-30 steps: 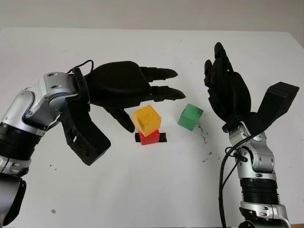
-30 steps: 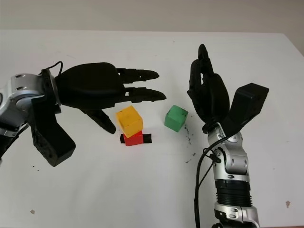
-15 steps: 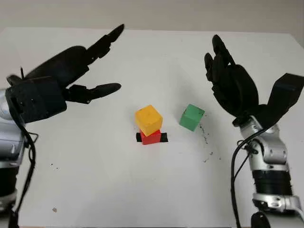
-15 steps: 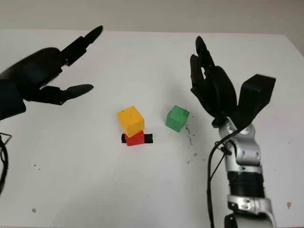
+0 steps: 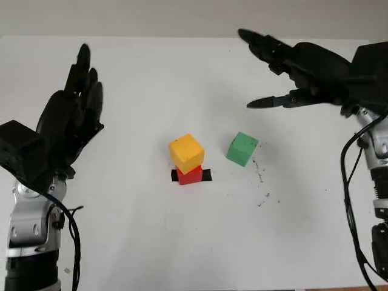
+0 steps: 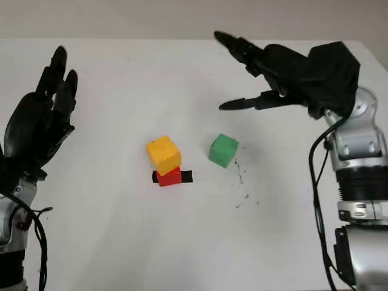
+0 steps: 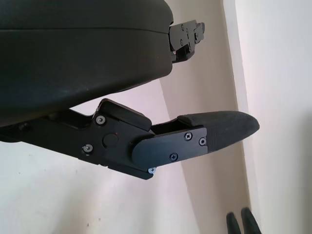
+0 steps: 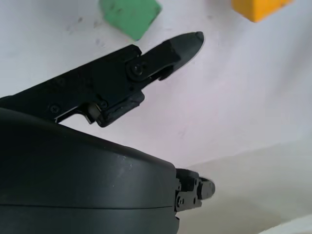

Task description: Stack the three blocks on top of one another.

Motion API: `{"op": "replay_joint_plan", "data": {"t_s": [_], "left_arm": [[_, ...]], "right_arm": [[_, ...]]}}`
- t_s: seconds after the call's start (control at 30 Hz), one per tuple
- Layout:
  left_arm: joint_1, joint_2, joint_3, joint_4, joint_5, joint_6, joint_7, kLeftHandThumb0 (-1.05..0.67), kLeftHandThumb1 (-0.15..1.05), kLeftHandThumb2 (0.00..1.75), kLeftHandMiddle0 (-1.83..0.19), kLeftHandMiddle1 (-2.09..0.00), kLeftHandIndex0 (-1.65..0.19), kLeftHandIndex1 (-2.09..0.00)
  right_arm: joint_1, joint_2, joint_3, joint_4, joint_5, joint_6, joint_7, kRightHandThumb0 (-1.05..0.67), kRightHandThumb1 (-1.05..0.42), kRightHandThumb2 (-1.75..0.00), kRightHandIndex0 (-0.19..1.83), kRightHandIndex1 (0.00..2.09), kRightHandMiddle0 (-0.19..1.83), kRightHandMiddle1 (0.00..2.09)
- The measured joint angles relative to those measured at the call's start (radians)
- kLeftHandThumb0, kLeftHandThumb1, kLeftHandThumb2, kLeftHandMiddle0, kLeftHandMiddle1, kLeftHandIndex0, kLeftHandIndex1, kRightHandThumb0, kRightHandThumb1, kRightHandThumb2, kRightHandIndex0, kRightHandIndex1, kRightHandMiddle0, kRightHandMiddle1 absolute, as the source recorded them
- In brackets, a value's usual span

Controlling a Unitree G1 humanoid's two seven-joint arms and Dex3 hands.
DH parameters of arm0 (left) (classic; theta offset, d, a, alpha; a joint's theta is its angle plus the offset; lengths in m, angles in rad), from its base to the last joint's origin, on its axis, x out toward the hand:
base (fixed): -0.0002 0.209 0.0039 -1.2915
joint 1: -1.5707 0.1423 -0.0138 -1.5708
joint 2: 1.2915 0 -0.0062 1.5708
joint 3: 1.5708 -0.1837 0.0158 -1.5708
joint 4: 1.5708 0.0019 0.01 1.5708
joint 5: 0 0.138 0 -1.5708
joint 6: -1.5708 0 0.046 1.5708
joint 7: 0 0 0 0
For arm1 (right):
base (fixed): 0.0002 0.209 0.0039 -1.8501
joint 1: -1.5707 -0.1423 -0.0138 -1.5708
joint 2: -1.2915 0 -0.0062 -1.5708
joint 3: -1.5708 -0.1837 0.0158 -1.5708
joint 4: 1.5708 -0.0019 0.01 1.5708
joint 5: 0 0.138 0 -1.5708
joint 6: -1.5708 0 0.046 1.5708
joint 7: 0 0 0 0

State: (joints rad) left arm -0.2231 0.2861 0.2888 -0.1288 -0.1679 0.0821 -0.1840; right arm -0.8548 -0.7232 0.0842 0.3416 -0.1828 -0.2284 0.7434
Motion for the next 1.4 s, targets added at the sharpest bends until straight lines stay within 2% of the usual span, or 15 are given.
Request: {"op": "replay_joint_plan", "data": {"t_s": [0.1, 0.3, 0.5, 0.7, 0.93, 1.1, 1.4], "left_arm": [[0.025, -0.018, 0.000, 0.017, 0.009, -0.042, 0.028, -0.77, 1.05, 0.72, 0.19, 0.00, 0.19, 0.00], [0.049, -0.019, 0.009, 0.020, -0.007, -0.055, 0.044, -0.77, 1.05, 0.69, 0.19, 0.00, 0.19, 0.00], [0.057, -0.019, 0.002, 0.019, 0.009, -0.050, 0.062, -0.76, 1.05, 0.69, 0.19, 0.00, 0.19, 0.00], [0.056, -0.015, -0.001, 0.019, 0.030, -0.056, 0.077, -0.76, 1.05, 0.71, 0.19, 0.00, 0.19, 0.00], [0.039, -0.010, 0.003, 0.019, 0.030, -0.059, 0.079, -0.77, 1.05, 0.68, 0.19, -0.02, 0.19, 0.00], [0.039, -0.006, 0.001, 0.019, 0.041, -0.058, 0.077, -0.75, 1.05, 0.69, 0.19, 0.00, 0.19, 0.00], [0.039, 0.007, -0.014, 0.012, 0.082, -0.061, 0.079, -0.75, 1.05, 0.68, 0.19, 0.00, 0.19, 0.00]], "right_arm": [[-0.029, -0.019, 0.044, -0.009, -0.054, -0.051, 0.037, -0.61, -0.72, -0.04, 0.07, 0.07, 0.27, 0.09], [-0.036, -0.054, 0.121, -0.009, -0.173, -0.187, 0.061, -0.62, -0.73, -0.05, 0.07, 0.07, 0.28, 0.07], [-0.036, -0.075, 0.160, 0.011, -0.249, -0.404, 0.011, -0.67, -0.72, -0.05, 0.11, 0.08, 0.34, 0.08], [-0.004, -0.087, 0.173, 0.025, -0.337, -0.526, -0.090, -0.67, -0.75, -0.06, 0.09, 0.06, 0.33, 0.06], [0.044, -0.094, 0.181, 0.079, -0.376, -0.581, -0.172, -0.61, -0.78, -0.07, 0.11, 0.06, 0.32, 0.05], [0.066, -0.094, 0.186, 0.147, -0.434, -0.617, -0.289, -0.60, -0.79, -0.06, 0.14, 0.07, 0.36, 0.07], [0.067, -0.093, 0.206, 0.275, -0.501, -0.645, -0.429, -0.56, -0.81, -0.06, 0.14, 0.06, 0.42, 0.09]]}}
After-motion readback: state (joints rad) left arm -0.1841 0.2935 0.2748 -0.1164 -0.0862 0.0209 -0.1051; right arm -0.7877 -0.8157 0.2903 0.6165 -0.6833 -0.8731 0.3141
